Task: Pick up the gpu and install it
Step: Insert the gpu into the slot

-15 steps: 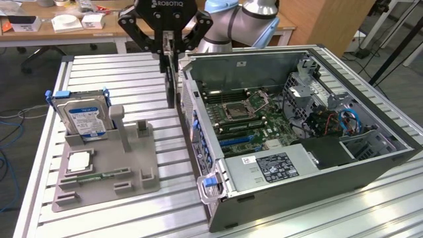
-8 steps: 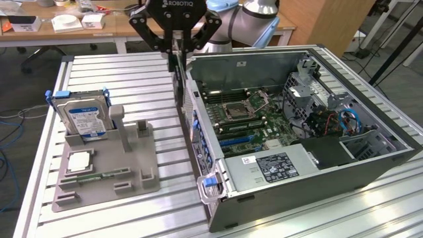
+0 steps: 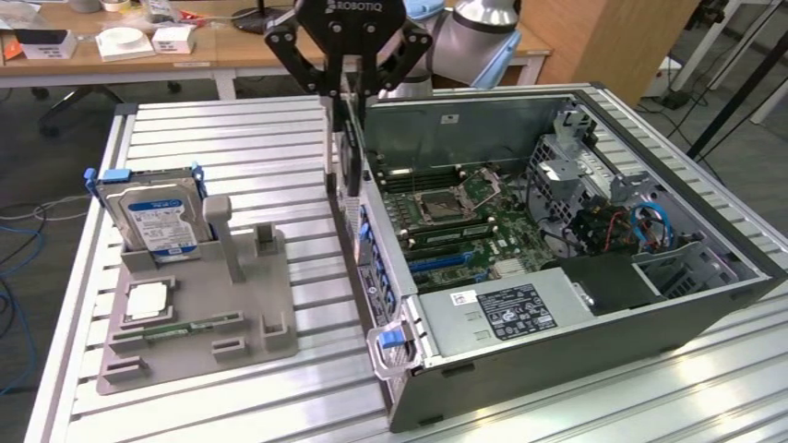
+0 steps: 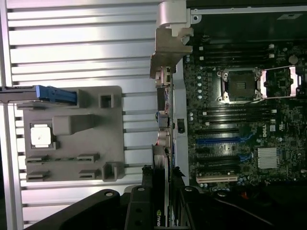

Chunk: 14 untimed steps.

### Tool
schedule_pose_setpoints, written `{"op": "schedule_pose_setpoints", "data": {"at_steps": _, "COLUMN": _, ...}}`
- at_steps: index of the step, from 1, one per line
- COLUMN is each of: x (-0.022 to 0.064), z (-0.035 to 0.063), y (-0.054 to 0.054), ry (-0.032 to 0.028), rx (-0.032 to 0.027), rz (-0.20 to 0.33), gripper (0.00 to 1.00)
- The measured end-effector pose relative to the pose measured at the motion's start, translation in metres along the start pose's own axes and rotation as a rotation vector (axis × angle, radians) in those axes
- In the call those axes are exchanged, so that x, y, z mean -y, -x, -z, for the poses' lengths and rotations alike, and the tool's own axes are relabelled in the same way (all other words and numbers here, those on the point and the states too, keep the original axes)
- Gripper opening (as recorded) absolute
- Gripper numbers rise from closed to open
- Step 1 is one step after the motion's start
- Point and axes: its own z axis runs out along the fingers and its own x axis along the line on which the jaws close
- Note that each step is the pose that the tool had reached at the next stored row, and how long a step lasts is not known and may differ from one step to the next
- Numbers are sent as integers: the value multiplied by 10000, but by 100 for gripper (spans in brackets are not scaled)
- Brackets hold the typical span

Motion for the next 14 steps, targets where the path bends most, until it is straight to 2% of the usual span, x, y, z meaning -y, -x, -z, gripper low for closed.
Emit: {"op": "schedule_pose_setpoints", "data": {"at_steps": 14, "x": -41, "z": -2, "y": 313, "ry": 0, "rx": 0, "rz": 1, "gripper": 26}}
